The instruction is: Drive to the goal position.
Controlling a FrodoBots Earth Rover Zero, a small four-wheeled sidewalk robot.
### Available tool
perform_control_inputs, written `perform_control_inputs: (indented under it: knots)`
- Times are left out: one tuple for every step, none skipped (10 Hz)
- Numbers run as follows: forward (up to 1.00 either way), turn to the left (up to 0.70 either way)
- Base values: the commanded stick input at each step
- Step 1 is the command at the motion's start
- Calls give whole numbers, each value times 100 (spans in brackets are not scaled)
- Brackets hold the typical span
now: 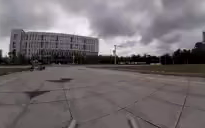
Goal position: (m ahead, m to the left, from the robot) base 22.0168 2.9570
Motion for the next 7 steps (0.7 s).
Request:
perform_control_inputs:
  knots:
    - [100, 0]
    - [100, 0]
    - [100, 0]
    - [100, 0]
    - [100, 0]
    - [100, 0]
    - [100, 0]
